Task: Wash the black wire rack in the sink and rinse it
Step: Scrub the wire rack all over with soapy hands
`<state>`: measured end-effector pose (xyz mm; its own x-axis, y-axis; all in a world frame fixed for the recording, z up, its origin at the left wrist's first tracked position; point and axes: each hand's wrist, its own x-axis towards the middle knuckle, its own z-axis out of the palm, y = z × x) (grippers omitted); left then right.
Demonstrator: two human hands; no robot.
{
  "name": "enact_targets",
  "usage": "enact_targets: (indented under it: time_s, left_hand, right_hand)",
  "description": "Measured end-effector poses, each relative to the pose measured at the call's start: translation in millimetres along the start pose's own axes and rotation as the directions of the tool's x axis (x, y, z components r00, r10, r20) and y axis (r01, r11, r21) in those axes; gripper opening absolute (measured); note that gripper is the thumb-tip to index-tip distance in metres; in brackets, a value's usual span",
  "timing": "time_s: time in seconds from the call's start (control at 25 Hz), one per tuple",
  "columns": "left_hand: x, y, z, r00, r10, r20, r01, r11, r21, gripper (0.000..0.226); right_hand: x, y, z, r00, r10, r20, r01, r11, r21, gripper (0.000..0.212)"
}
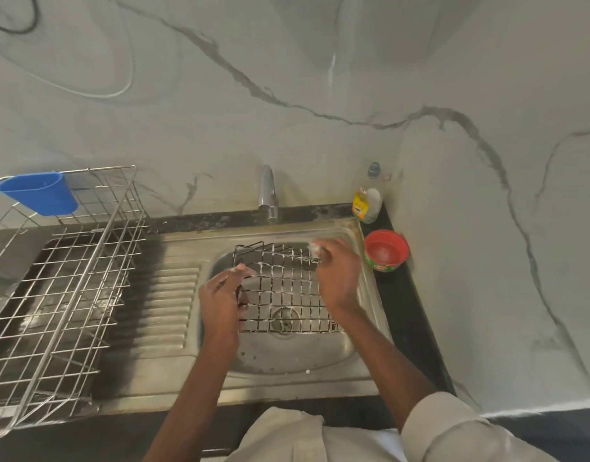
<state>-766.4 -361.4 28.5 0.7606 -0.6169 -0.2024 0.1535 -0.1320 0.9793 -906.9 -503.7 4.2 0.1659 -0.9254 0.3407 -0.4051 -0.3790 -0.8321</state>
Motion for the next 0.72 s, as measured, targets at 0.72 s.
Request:
enact_targets:
  time_s: [0.72]
  left_hand:
    - [-0.5, -7.8, -23.2, 0.848, 0.507, 0.153, -0.525, 0.767, 0.369, 0.064]
  right_hand:
    - [-16.0, -71.4, -16.0, 0.847, 0.208, 0.49, -0.425, 0.818, 0.387, 0.022]
